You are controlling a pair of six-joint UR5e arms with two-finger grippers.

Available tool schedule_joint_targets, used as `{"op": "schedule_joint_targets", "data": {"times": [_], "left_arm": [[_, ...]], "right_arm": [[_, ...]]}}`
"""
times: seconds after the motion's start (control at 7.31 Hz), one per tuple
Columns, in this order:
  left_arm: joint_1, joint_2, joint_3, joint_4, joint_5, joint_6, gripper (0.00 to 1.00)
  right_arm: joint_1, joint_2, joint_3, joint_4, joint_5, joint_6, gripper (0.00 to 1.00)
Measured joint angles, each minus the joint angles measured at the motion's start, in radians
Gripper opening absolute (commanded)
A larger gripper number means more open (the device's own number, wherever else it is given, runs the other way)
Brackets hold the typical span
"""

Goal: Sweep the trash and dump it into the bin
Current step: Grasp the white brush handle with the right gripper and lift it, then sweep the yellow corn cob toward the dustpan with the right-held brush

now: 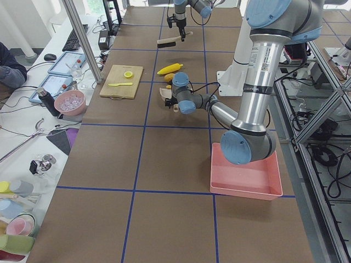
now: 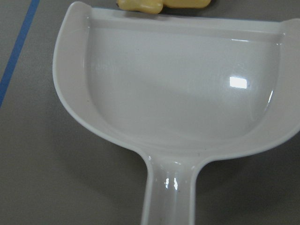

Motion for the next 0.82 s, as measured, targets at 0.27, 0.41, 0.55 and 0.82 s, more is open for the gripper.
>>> {"op": "schedule_joint_targets", "data": {"times": [0.27, 0.41, 0.55, 0.82], "left_arm": [[0.001, 0.001, -0.003, 0.006, 0.004, 0.002, 0.58], [0.002, 0.001, -0.003, 0.009, 0.004, 0.003, 0.47], [0.003, 0.001, -0.004, 0.009, 0.003, 0.004, 0.4], [0.004, 0.001, -0.005, 0.009, 0.004, 0.005, 0.34]], "right_arm": [[-0.057, 0.063, -0.062, 0.004, -0.018, 0.086, 0.0], [-0.082, 0.094, -0.095, 0.006, -0.031, 0.109, 0.0], [-0.115, 0.115, -0.122, 0.006, -0.05, 0.124, 0.0], [-0.174, 0.143, -0.163, 0.024, -0.088, 0.155, 0.0]]}}
